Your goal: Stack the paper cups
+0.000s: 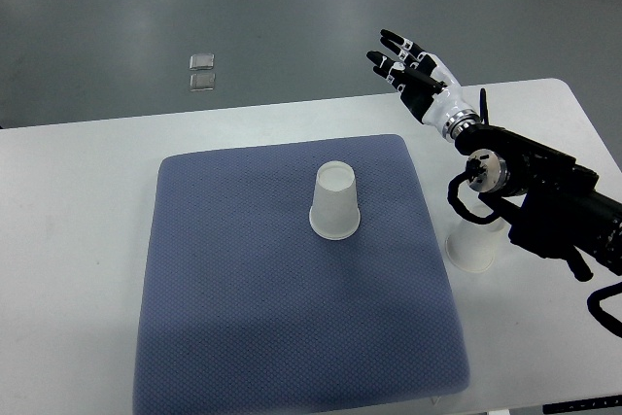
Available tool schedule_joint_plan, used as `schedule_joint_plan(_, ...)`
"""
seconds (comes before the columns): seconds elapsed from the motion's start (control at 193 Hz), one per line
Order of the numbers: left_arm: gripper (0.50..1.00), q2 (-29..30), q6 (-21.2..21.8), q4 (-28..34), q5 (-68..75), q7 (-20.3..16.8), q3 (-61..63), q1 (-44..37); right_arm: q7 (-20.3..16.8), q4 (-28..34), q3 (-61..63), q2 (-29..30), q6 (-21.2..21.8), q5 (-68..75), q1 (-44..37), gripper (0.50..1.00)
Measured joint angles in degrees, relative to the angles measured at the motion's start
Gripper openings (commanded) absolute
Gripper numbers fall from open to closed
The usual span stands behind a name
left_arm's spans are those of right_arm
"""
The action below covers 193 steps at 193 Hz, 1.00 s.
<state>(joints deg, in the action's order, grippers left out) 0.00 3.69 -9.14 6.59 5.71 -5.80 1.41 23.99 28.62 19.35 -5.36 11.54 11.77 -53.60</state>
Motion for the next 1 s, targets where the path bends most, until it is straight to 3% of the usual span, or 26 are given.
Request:
schedule_joint_plan(0.659, 1.0, 0.0, 0.0, 0.0, 0.0, 0.0, 0.0, 0.0, -0.7, 0.6, -0.7, -3.3, -1.3, -1.0, -2.5, 0.919)
schedule_joint_plan(1.002, 1.0, 0.0, 0.0, 0.0, 0.0, 0.0, 0.0, 0.0, -0.9, 3.2, -1.9, -8.4, -2.2, -15.2, -6.1, 0.919)
